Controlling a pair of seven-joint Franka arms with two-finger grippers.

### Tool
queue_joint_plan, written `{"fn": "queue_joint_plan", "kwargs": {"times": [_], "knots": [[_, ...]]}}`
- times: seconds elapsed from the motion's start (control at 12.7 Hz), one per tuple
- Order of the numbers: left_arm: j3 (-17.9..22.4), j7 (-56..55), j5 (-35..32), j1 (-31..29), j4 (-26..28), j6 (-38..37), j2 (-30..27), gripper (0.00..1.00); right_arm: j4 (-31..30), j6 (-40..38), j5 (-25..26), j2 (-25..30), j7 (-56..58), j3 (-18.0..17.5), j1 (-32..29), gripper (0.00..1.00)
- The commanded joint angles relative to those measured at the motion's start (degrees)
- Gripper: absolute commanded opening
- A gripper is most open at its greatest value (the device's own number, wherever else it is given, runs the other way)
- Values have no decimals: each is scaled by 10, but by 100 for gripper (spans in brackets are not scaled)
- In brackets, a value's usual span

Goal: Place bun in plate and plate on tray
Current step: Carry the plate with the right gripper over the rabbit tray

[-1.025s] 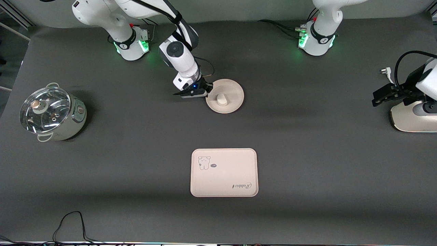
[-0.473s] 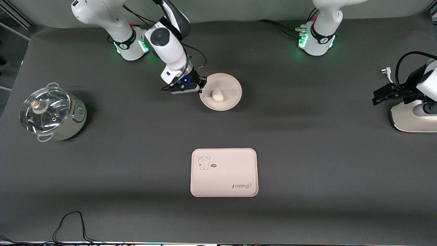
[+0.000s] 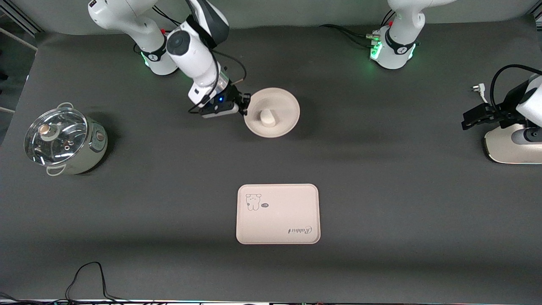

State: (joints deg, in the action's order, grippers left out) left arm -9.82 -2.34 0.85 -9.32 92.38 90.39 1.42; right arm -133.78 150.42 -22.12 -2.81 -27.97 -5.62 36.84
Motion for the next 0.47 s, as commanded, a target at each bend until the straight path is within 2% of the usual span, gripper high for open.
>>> {"fn": "queue_joint_plan", "kwargs": {"times": [0.0,0.39], "knots": [[4,6,7,3,-16,-15,4,100,156,-36,-9,-124,27,10,-27,0],[5,6,7,3,-17,-15,7,100,453,-158,41,-310,34,48,-57,0]]}}
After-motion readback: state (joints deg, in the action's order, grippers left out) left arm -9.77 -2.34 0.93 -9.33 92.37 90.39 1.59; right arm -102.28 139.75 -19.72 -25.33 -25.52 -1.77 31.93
